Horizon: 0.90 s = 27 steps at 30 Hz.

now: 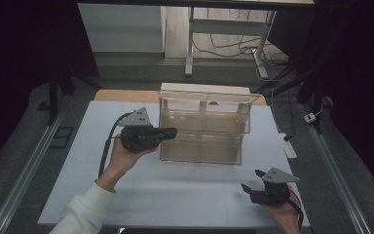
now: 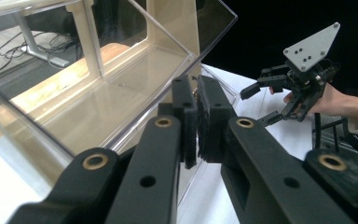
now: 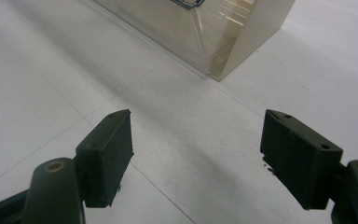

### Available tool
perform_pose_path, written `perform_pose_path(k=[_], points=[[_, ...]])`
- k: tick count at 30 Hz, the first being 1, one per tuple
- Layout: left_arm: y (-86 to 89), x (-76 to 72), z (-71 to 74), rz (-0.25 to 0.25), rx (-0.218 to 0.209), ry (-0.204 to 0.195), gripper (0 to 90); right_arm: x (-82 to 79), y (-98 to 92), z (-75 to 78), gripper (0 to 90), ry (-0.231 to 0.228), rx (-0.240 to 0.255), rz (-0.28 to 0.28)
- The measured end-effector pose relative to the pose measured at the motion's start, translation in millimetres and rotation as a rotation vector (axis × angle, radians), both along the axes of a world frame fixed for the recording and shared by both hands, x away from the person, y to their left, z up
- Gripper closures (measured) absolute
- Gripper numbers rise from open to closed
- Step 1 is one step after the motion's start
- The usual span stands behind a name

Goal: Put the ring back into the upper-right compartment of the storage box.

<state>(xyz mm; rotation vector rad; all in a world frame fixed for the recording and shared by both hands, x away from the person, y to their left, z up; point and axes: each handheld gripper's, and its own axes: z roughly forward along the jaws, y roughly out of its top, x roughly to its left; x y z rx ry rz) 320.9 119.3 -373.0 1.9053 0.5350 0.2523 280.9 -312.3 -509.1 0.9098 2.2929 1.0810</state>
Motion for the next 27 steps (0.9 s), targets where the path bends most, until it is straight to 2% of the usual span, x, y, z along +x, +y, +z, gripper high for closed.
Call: perform_pose_path(k=[14, 27], points=[[-10.6, 4.6, 5.5, 0.002, 0.002, -0.003, 86.1, -0.6, -0.7, 1.0, 25.0, -0.003, 0.000, -0.001], [-29.1, 10.9, 11.6, 0.013, -0.005, -0.021, 86.0, -0.4, -1.2, 0.5, 25.0, -0.003, 0.004, -0.002]])
